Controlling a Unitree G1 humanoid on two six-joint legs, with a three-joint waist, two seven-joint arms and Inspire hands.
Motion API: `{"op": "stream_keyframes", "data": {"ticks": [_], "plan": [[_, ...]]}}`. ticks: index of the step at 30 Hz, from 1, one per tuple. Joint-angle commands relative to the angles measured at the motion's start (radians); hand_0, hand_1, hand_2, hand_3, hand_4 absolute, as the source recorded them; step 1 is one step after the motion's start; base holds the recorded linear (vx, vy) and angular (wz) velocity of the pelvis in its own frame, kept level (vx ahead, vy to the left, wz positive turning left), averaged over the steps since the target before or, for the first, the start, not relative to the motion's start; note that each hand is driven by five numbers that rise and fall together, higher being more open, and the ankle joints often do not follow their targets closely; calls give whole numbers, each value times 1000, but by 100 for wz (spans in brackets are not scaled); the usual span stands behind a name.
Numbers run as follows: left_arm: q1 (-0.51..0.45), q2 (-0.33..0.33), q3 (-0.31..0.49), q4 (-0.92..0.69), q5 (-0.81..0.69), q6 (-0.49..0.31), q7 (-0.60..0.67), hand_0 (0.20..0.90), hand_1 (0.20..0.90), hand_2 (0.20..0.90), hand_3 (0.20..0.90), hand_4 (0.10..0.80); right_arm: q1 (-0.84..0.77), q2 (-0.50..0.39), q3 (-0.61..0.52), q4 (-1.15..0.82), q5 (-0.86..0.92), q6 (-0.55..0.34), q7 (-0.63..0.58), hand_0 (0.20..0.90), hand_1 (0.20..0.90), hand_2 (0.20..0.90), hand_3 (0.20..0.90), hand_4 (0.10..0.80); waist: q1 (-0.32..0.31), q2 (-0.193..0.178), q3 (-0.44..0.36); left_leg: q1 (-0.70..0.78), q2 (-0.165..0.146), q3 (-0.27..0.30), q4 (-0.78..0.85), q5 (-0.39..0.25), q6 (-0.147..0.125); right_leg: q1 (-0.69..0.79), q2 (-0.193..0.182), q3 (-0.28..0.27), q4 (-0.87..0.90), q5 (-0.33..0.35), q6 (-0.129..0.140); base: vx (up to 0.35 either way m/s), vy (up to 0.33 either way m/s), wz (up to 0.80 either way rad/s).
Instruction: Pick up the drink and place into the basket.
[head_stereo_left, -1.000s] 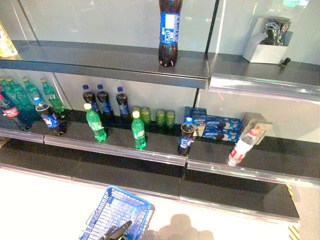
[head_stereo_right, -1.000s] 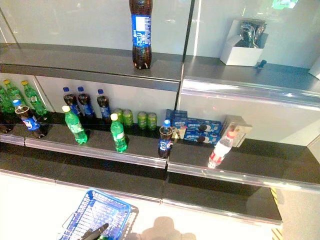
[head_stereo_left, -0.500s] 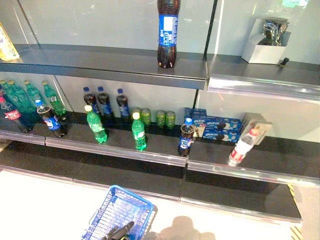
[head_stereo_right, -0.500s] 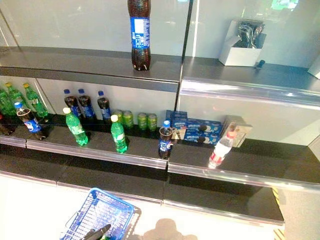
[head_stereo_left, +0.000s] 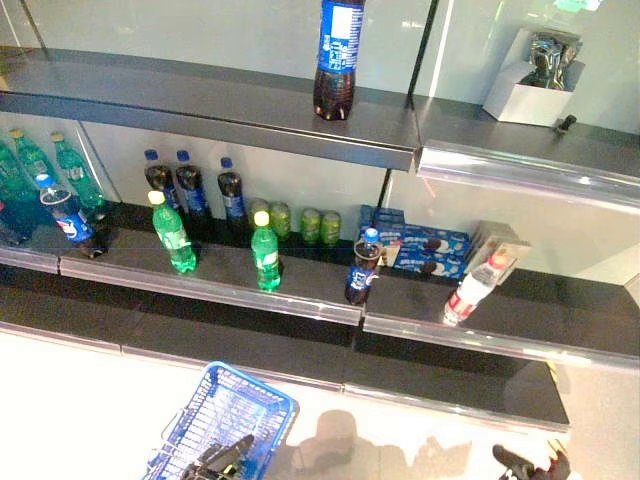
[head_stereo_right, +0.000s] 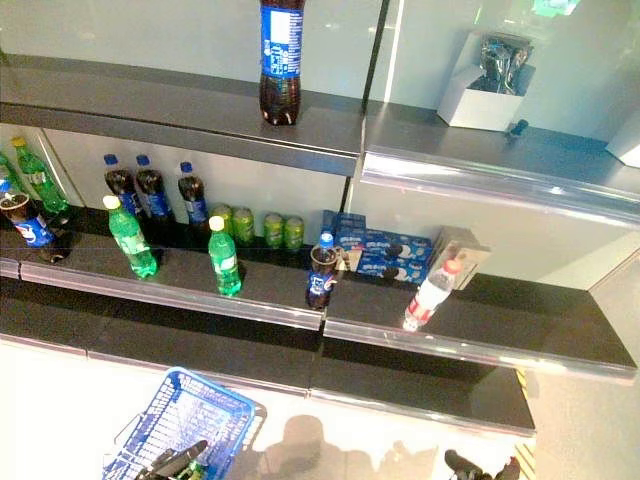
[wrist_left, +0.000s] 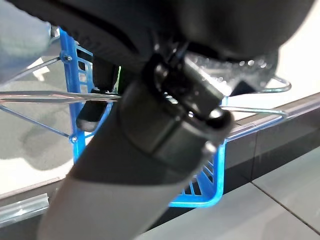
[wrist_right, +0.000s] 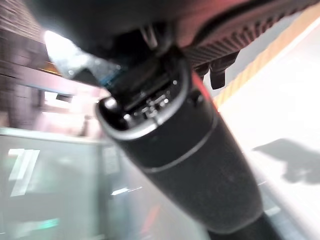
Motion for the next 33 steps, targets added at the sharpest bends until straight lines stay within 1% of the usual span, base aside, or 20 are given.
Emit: {"op": "stream_keyframes", "data": {"ticks": [1,2,3,4,7,10,11,13,17,20,23,24,25,27,28,29,33], "plan": [[-13,13,-8,-49,81,-27,-12,300,300,300,200,100,-69,-90,-68,-160,-105,-27,-78,900,900,900,900,800,37,38,38,67,-13,10,6,-113,32,-40,-19,-38,47,45,26,40,11,1],[4,6,3,-58,92,-27,-14,300,300,300,200,100,-47,-87,-79,-254,-152,-29,-77,900,900,900,900,800,32,39,35,68,-15,9,6,-115,34,-40,-18,-35,46,45,26,37,15,2],[9,4,5,-60,96,-27,-14,300,300,300,200,100,-38,-85,-82,-272,-167,-45,-71,900,900,900,900,800,30,39,34,69,-16,9,6,-115,35,-40,-18,-35,45,45,26,55,27,3],[23,-5,13,-69,104,-26,-11,300,300,300,200,100,-19,-94,-89,-393,-190,-12,-68,900,900,900,900,800,23,41,30,71,-19,9,6,-117,36,-42,-20,-29,45,43,27,43,23,1],[37,-10,25,-72,112,-22,-11,300,300,300,200,100,-1,-120,-105,-539,-229,-2,-60,900,900,900,900,800,15,49,25,76,-24,15,11,-122,39,-49,-23,-25,57,34,25,50,48,-1],[38,-8,30,-63,107,-24,-16,300,300,300,200,100,-8,-141,-117,-602,-240,-16,-58,900,900,900,900,800,11,54,27,76,-26,18,19,-125,42,-61,-24,-24,79,23,22,21,28,0],[33,-8,27,-51,106,-27,-22,300,300,300,200,100,-27,-163,-126,-655,-244,-18,-60,900,900,900,900,800,9,61,30,69,-28,18,33,-129,46,-78,-21,-25,110,8,16,0,0,0],[32,-8,17,-43,100,-36,-27,300,300,300,200,100,-48,-181,-132,-696,-233,-26,-73,900,900,900,900,800,10,68,38,58,-30,12,51,-134,49,-96,-18,-23,137,-4,10,7,15,0],[24,-5,0,-37,91,-44,-32,300,300,300,200,100,-87,-216,-148,-751,-203,-31,-89,900,900,900,900,800,11,79,59,24,-34,-3,99,-142,50,-128,-14,-20,183,-23,-2,-5,-4,-6],[10,-3,-16,-45,82,-42,-33,300,300,300,200,100,-123,-236,-142,-760,-189,-34,-116,900,900,900,900,800,13,89,82,-7,-35,-12,144,-145,49,-157,-11,-21,222,-36,-12,-45,-12,-2],[-13,-4,-48,-66,64,-42,-25,300,300,300,200,100,-186,-255,-124,-747,-179,-26,-161,900,900,900,900,800,16,101,118,-56,-38,-26,201,-149,50,-197,-6,-20,271,-53,-29,-72,-14,0],[-16,-5,-51,-68,61,-43,-24,300,300,300,200,100,-192,-257,-122,-745,-177,-26,-164,900,900,900,900,800,16,102,121,-61,-38,-27,206,-149,50,-200,-6,-20,274,-55,-31,-200,-16,7],[-36,1,-77,-88,27,-55,-23,300,300,300,200,100,-242,-276,-106,-732,-172,-36,-189,900,900,900,900,800,21,109,162,-98,-41,-37,234,-150,52,-228,-6,-20,296,-61,-40,-199,-11,7],[-47,3,-91,-103,8,-61,-21,300,300,300,200,100,-271,-286,-97,-727,-172,-42,-196,900,900,900,900,800,22,114,185,-120,-44,-44,250,-150,54,-244,-6,-19,309,-65,-45,-205,-8,1],[-61,3,-109,-121,-12,-69,-15,300,300,300,200,100,-302,-294,-83,-724,-179,-46,-205,900,900,900,900,800,24,118,212,-145,-49,-52,268,-149,57,-263,-6,-16,323,-67,-50,-149,-5,-2],[-63,2,-110,-122,-15,-70,-14,300,300,300,200,100,-308,-295,-80,-723,-180,-47,-207,900,900,900,900,800,24,119,215,-150,-50,-52,273,-151,57,-267,-7,-16,327,-68,-51,-147,-8,-1],[-99,8,-146,-148,-60,-90,-14,300,300,300,200,100,-407,-323,-43,-713,-197,-33,-239,900,900,900,900,800,30,125,278,-220,-63,-71,329,-151,62,-322,-15,-14,371,-70,-61,-129,-5,-9]]}}
